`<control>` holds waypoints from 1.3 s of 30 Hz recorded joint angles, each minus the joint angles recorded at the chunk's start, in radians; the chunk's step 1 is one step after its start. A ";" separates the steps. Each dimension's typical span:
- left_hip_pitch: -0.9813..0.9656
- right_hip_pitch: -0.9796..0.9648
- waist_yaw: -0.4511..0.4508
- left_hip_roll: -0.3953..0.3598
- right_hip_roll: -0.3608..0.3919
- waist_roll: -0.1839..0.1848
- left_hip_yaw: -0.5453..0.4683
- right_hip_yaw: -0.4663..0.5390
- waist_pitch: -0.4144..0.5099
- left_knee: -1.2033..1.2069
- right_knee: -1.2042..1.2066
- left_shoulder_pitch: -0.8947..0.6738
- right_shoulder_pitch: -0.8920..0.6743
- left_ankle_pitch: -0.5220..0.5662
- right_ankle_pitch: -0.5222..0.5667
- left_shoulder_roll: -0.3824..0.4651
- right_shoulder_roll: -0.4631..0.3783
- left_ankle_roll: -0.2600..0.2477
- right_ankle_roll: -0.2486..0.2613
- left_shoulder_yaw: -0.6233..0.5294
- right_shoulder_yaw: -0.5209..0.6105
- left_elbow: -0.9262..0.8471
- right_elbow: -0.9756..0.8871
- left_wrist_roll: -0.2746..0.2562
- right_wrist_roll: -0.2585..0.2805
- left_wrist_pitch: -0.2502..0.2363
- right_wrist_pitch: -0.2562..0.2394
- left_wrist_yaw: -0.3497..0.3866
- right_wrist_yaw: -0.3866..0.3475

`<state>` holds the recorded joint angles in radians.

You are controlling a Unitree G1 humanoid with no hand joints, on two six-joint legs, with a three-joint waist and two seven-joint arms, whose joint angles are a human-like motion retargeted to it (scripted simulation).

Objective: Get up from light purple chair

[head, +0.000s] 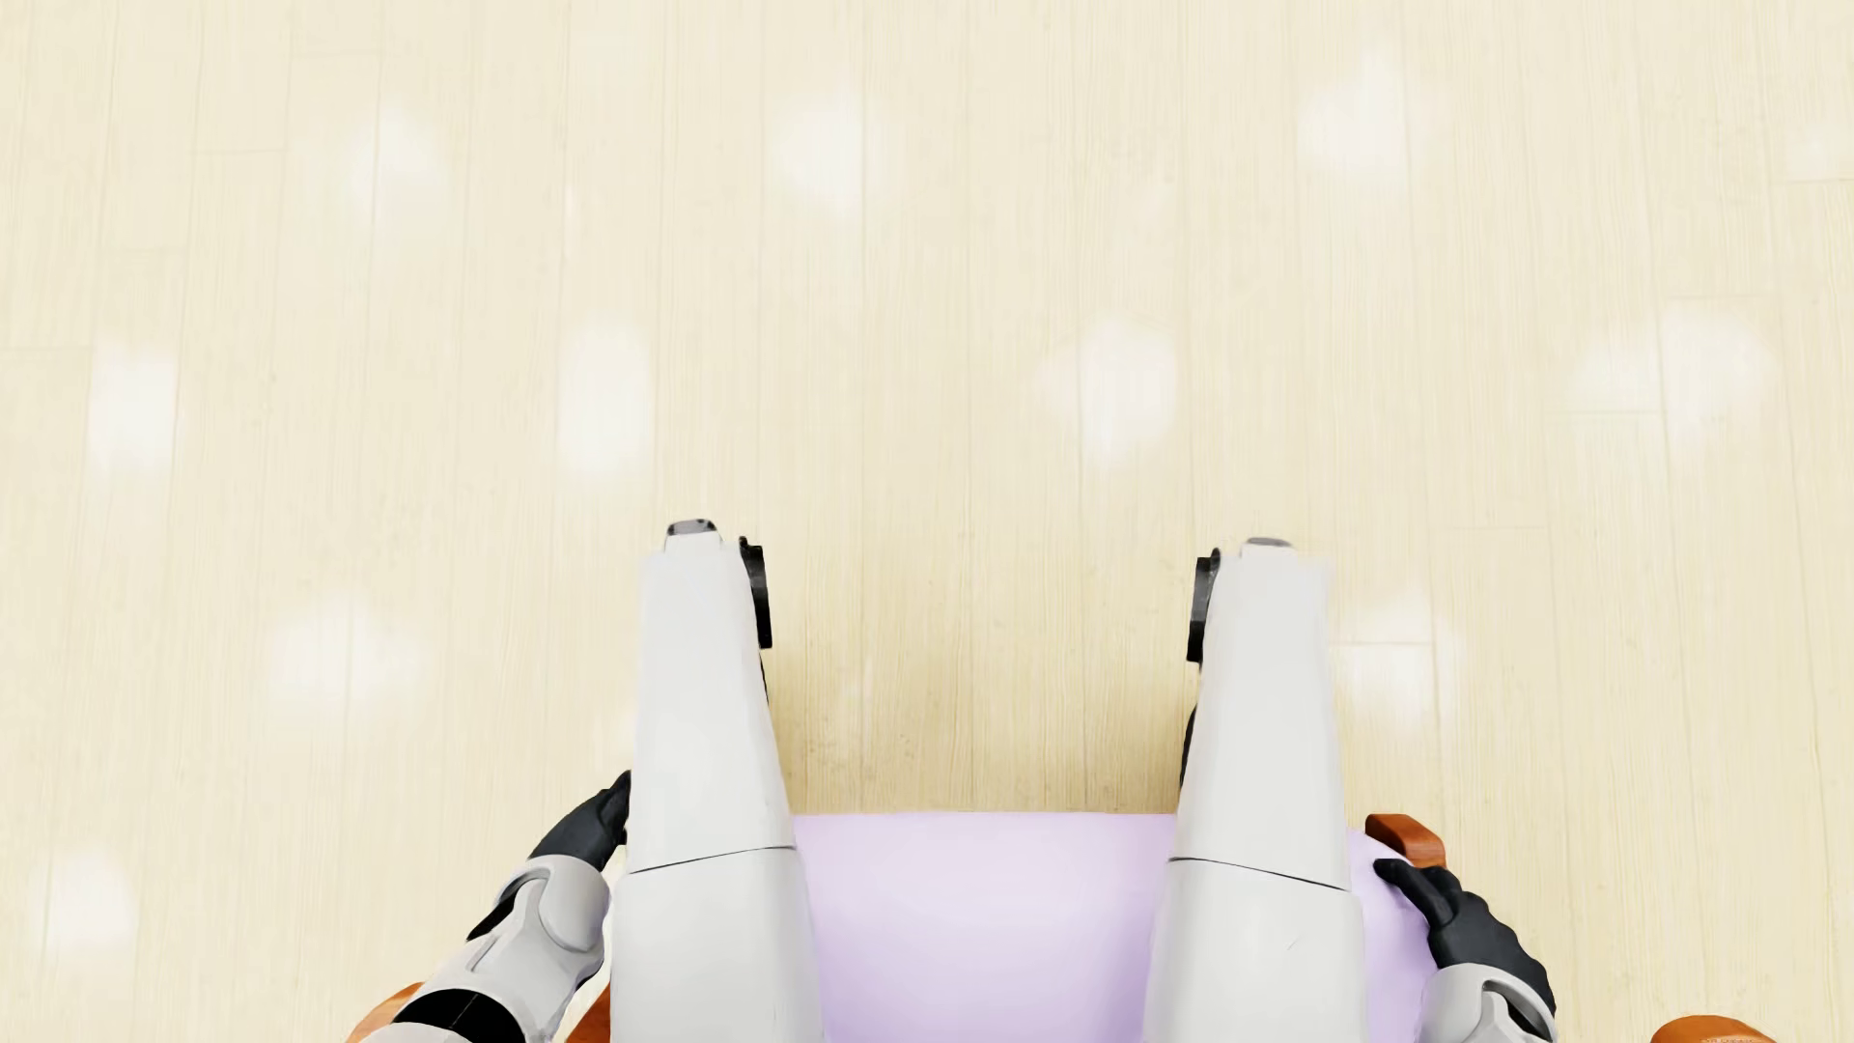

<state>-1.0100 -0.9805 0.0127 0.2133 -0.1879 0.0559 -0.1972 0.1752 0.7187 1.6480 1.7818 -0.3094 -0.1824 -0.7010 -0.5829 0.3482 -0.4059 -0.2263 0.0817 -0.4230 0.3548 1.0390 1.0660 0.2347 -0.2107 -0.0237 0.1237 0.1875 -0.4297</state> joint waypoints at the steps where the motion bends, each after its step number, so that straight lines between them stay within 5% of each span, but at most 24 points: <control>1: 0.049 0.038 0.001 -0.012 0.009 -0.011 0.030 -0.021 -0.018 -0.072 -0.071 -0.013 0.006 0.009 0.020 0.007 0.005 0.028 -0.038 -0.006 0.004 -0.009 0.008 -0.020 0.015 -0.015 0.001 0.002 -0.002; 8: 0.546 0.488 0.009 -0.098 0.062 -0.046 0.083 -0.101 -0.241 -0.719 -0.689 0.107 0.053 0.206 0.132 0.019 0.031 0.209 -0.078 0.025 0.077 -0.051 0.083 0.004 0.027 -0.073 0.015 -0.028 0.025; 11: 0.560 0.747 0.038 -0.100 0.090 -0.071 -0.017 -0.130 -0.340 -0.644 -0.991 0.220 0.038 0.357 0.189 0.007 0.075 0.123 -0.101 0.052 0.111 -0.034 0.091 0.003 0.008 -0.068 0.019 -0.039 0.056; 12: 0.552 0.818 0.056 -0.094 0.099 -0.084 0.044 -0.169 -0.355 -0.638 -1.068 0.237 0.024 0.348 0.186 0.000 0.102 0.130 -0.094 0.065 0.080 -0.016 0.079 0.050 -0.035 -0.072 -0.055 -0.027 0.073; 15: 0.555 1.064 0.092 -0.066 0.101 -0.092 0.092 -0.235 -0.399 -0.884 -1.360 0.328 -0.004 0.446 0.227 -0.034 0.107 0.081 -0.071 0.105 0.110 0.019 -0.048 0.069 -0.087 -0.065 -0.095 -0.069 0.131; 17: 0.560 1.193 0.109 -0.085 0.109 -0.093 0.113 -0.250 -0.430 -1.105 -1.496 0.373 -0.046 0.520 0.247 -0.057 0.126 0.136 -0.069 0.129 0.162 0.063 -0.098 0.078 -0.118 -0.069 -0.108 -0.096 0.119; 19: 0.586 1.363 0.125 -0.105 0.127 -0.081 0.136 -0.273 -0.454 -1.277 -1.683 0.408 -0.102 0.501 0.279 -0.075 0.141 0.247 -0.048 0.137 0.191 0.096 -0.144 0.080 -0.118 -0.073 -0.128 -0.098 0.112; 22: 0.583 1.445 0.152 -0.122 0.102 -0.087 0.156 -0.315 -0.511 -1.247 -1.691 0.441 -0.132 0.463 0.315 -0.098 0.154 0.296 -0.033 0.207 0.222 0.105 -0.178 0.069 -0.121 -0.063 -0.124 -0.097 0.090; 24: 0.588 1.428 0.163 -0.123 0.059 -0.118 0.135 -0.305 -0.520 -1.143 -1.553 0.443 -0.107 0.492 0.378 -0.089 0.159 0.233 -0.006 0.203 0.227 0.102 -0.166 0.043 -0.111 -0.087 -0.122 -0.084 0.077; 27: 0.782 1.220 0.101 -0.188 0.039 -0.127 0.179 -0.241 -0.522 -1.235 -1.014 0.400 -0.012 0.447 0.614 -0.044 0.167 0.324 0.062 0.161 0.176 0.124 -0.068 0.080 -0.100 -0.081 -0.101 -0.127 0.130; 29: 0.963 1.069 0.053 -0.202 0.049 -0.109 0.200 -0.218 -0.498 -1.341 -0.721 0.320 0.054 0.410 0.536 -0.003 0.158 0.342 0.074 0.111 0.125 0.144 0.004 0.062 -0.091 -0.083 -0.097 -0.148 0.171; 30: 1.040 0.971 0.031 -0.207 0.070 -0.099 0.223 -0.201 -0.510 -1.385 -0.638 0.288 0.113 0.390 0.519 0.016 0.156 0.348 0.071 0.054 0.104 0.152 0.041 0.045 -0.077 -0.047 -0.076 -0.141 0.156; 32: 1.197 0.811 -0.027 -0.214 0.103 -0.087 0.222 -0.157 -0.477 -1.473 -0.618 0.181 0.180 0.357 0.452 0.046 0.147 0.343 0.103 0.016 0.013 0.130 0.104 0.014 -0.075 -0.077 -0.073 -0.128 0.165; 34: 1.338 0.664 -0.079 -0.214 0.144 -0.074 0.238 -0.092 -0.479 -1.567 -0.806 0.097 0.254 0.330 0.407 0.067 0.129 0.308 0.122 0.013 -0.033 0.089 0.141 -0.020 -0.057 -0.079 -0.075 -0.107 0.166; 36: 1.449 0.655 -0.094 -0.220 0.171 -0.064 0.241 -0.093 -0.488 -1.606 -1.268 0.054 0.334 0.281 0.533 0.057 0.128 0.317 0.096 -0.006 -0.102 0.032 0.147 -0.057 -0.020 -0.105 -0.069 -0.067 0.153; 38: 1.512 0.695 -0.094 -0.205 0.163 -0.057 0.289 -0.163 -0.540 -1.565 -1.748 0.036 0.403 0.211 0.591 0.049 0.117 0.246 0.101 -0.027 -0.185 0.005 0.158 -0.021 -0.005 -0.117 -0.084 -0.079 0.181; 39: 1.550 0.693 -0.099 -0.192 0.162 -0.049 0.296 -0.169 -0.550 -1.539 -1.798 0.042 0.426 0.188 0.606 0.041 0.114 0.223 0.119 -0.023 -0.224 -0.006 0.161 -0.005 -0.028 -0.128 -0.074 -0.084 0.169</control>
<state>0.5397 -0.2877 -0.0862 0.0208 -0.0257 0.0064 0.0986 0.0064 0.1690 0.1090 -0.0167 -0.2677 0.2431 -0.5127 0.0236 0.3890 -0.2915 -0.0033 0.2002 -0.4458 0.1311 1.0327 1.2265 0.2295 -0.2387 -0.1514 0.0496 0.1033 -0.2605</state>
